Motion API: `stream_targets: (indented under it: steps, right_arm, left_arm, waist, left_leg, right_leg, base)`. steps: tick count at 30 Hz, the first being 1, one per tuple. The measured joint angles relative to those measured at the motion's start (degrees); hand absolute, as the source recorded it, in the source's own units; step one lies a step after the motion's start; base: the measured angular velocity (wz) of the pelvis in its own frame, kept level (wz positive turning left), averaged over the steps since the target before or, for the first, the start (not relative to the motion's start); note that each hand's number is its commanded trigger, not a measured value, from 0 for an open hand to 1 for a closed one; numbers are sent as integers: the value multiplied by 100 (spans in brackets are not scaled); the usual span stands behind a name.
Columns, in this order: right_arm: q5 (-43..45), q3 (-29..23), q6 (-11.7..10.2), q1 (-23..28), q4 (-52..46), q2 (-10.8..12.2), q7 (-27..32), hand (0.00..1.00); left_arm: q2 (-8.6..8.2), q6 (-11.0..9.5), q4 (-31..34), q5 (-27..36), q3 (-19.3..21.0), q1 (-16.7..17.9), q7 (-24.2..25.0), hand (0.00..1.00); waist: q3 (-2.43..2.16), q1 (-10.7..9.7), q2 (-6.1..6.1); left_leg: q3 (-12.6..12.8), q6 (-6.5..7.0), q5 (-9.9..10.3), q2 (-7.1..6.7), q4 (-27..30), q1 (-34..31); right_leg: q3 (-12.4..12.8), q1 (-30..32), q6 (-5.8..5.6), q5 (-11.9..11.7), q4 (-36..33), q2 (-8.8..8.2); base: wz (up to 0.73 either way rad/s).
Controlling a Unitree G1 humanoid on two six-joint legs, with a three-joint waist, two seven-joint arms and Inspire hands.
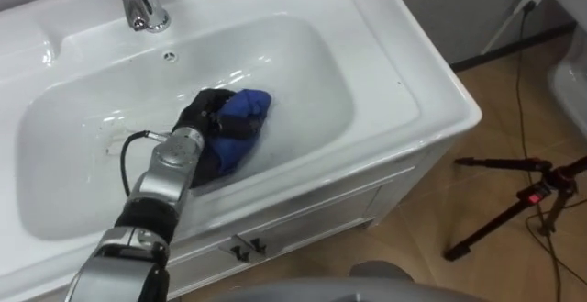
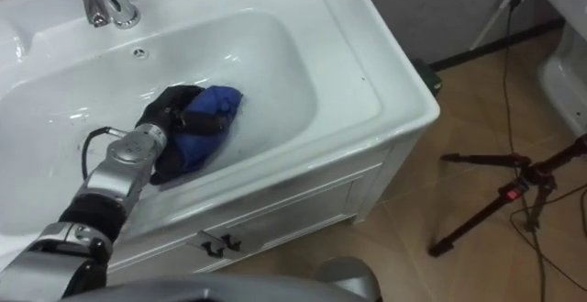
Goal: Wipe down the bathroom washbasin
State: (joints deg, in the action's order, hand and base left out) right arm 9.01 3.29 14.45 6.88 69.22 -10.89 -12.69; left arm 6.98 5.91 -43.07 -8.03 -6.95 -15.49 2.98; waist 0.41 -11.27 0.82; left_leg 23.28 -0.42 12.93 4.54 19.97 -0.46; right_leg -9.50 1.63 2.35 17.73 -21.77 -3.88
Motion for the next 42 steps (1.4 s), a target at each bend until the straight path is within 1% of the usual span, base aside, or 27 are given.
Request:
stream_targets:
  steps: [3, 4, 7, 8, 11, 12, 13, 16, 18, 21, 23, 26, 28, 30, 32, 34, 35, 36, 38, 39, 40, 42]
  right_arm:
    - [-1, 16, 0, -49, -4, 0, -30, 0]
    - [-1, 50, 0, -49, -4, 0, -63, 0]
    - [-1, 165, 0, -53, -5, -7, -68, 0]
    - [1, 221, -2, -52, -3, -10, -68, 0]
    - [7, 221, -3, -37, 19, -23, -128, 0]
    - [8, 219, -4, -40, 23, -27, -130, 0]
    - [34, 214, -16, -64, 26, -39, -136, 0]
    - [62, 215, -69, -111, 75, -69, -217, 0]
    - [62, 217, -67, -119, 78, -75, -258, 0]
    - [38, 217, -71, -129, 126, -78, -313, 0]
    - [49, 208, -71, -129, 199, -78, -334, 0]
    - [58, 165, -65, -125, 212, -79, -365, 0]
    - [57, 153, -65, -124, 210, -89, -378, 0]
    - [48, 150, -64, -120, 192, -112, -418, 0]
    - [49, 93, -65, -118, 182, -150, -466, 0]
    - [68, 27, -65, -117, 182, -176, -467, 0]
    - [95, -19, -65, -113, 183, -194, -468, 0]
    - [100, -18, -65, -114, 183, -205, -467, 0]
    - [121, -23, -66, -121, 178, -238, -444, 0]
    - [133, -22, -67, -121, 175, -242, -430, 0]
    - [138, -22, -68, -122, 170, -243, -399, 0]
    - [138, -28, -66, -136, 153, -245, -328, 0]
  left_arm:
    - [-51, 2, 11, 40, -4, -54, 0, 100]
    - [-71, 3, 10, 75, -4, -68, 1, 100]
    - [-120, 14, 144, 130, -66, -97, -3, 100]
    - [-130, 6, 223, 132, -136, -120, -4, 100]
    - [-134, 9, 369, 188, -260, -122, -6, 100]
    - [-133, 6, 380, 188, -273, -122, -6, 100]
    - [-130, 9, 410, 176, -273, -124, -7, 100]
    - [-130, 9, 430, 161, -278, -155, -4, 100]
    - [-129, 9, 430, 158, -278, -160, -4, 100]
    - [-129, 9, 409, -12, -277, -203, -3, 100]
    - [-130, -15, 408, -376, -277, -238, -1, 100]
    - [-126, -24, 407, -656, -277, -255, -4, 100]
    - [-117, -73, 409, -865, -277, -256, -8, 100]
    - [-93, -132, 394, -1085, -276, -255, -14, 100]
    - [-94, -144, 418, -1420, -276, -276, -25, 100]
    - [-77, -145, 416, -1644, -270, -284, -39, 100]
    - [-79, -146, 416, -1868, -268, -299, -40, 100]
    - [-81, -145, 414, -1963, -269, -307, -43, 100]
    - [-75, -146, 345, -2510, -273, -342, -133, 100]
    - [-70, -146, 315, -2655, -272, -351, -170, 100]
    - [-53, -144, 237, -2891, -272, -377, -266, 100]
    - [21, -142, 221, -3150, -275, -346, -371, 100]
  waist:
    - [3, -20, -4]
    - [3, -29, -4]
    - [9, -123, -53]
    - [20, -126, -70]
    - [17, -140, -76]
    - [17, -166, -76]
    - [18, -240, -77]
    - [22, -309, -76]
    - [29, -325, -83]
    - [42, -328, -84]
    - [48, -328, -81]
    - [55, -344, -85]
    - [59, -354, -85]
    - [63, -351, -85]
    - [79, -366, -77]
    - [81, -371, -80]
    - [81, -370, -80]
    - [81, -370, -80]
    - [88, -371, -68]
    - [89, -371, -66]
    - [101, -372, -46]
    - [104, -341, -35]
  left_leg:
    - [75, 2, 1, 47, 162, -96]
    - [185, 3, 2, 74, 191, -100]
    - [198, 3, 2, 89, 216, -207]
    - [206, 2, 2, 97, 242, -263]
    - [286, 3, 2, 109, 259, -294]
    - [293, 3, 2, 110, 260, -294]
    - [317, 3, 2, 110, 260, -296]
    - [383, 3, 2, 124, 262, -293]
    - [433, 3, 2, 136, 265, -293]
    - [490, 3, 2, 160, 274, -284]
    - [507, 3, 2, 177, 282, -277]
    - [487, 3, 2, 182, 284, -269]
    - [482, 3, 2, 181, 282, -271]
    - [483, 3, 2, 182, 280, -274]
    - [482, 3, 2, 181, 303, -279]
    - [482, 3, 2, 193, 352, -291]
    - [481, 2, 2, 196, 374, -290]
    - [478, 3, 2, 196, 378, -287]
    - [489, 2, 2, 196, 384, -263]
    - [487, 2, 1, 199, 388, -262]
    - [487, 2, 2, 200, 391, -248]
    - [487, 1, 3, 208, 391, -245]
  right_leg:
    - [21, 43, -1, -2, 2, 1]
    - [24, 46, 1, -4, 2, 2]
    - [-15, 122, 3, -5, -9, 2]
    - [-15, 181, 5, -6, -37, -1]
    - [-10, 261, 7, -6, -110, -15]
    - [-6, 259, 7, -6, -110, -17]
    - [-11, 259, 6, -5, -110, -20]
    - [-6, 264, 6, -5, -109, -22]
    - [-10, 267, 6, -5, -113, -22]
    - [-12, 266, 8, -5, -129, -13]
    - [-9, 265, 22, -3, -140, -3]
    - [-8, 271, 40, 7, -172, 3]
    - [-1, 299, 53, 18, -216, -1]
    - [-1, 326, 68, 31, -256, -8]
    - [2, 351, 74, 59, -315, -20]
    - [8, 350, 82, 71, -335, -20]
    - [12, 347, 85, 77, -349, -21]
    - [15, 348, 86, 78, -363, -22]
    - [59, 353, 93, 93, -425, -16]
    - [60, 357, 102, 98, -438, -16]
    - [79, 369, 113, 120, -492, -16]
    - [163, 437, 131, 141, -560, 11]
  base:
    - [-2]
    - [0]
    - [7]
    - [3]
    - [-3]
    - [0]
    - [3]
    - [0]
    - [0]
    - [0]
    - [0]
    - [0]
    - [-2]
    - [-4]
    - [0]
    - [0]
    - [0]
    - [0]
    - [-4]
    - [-6]
    - [-8]
    - [-16]
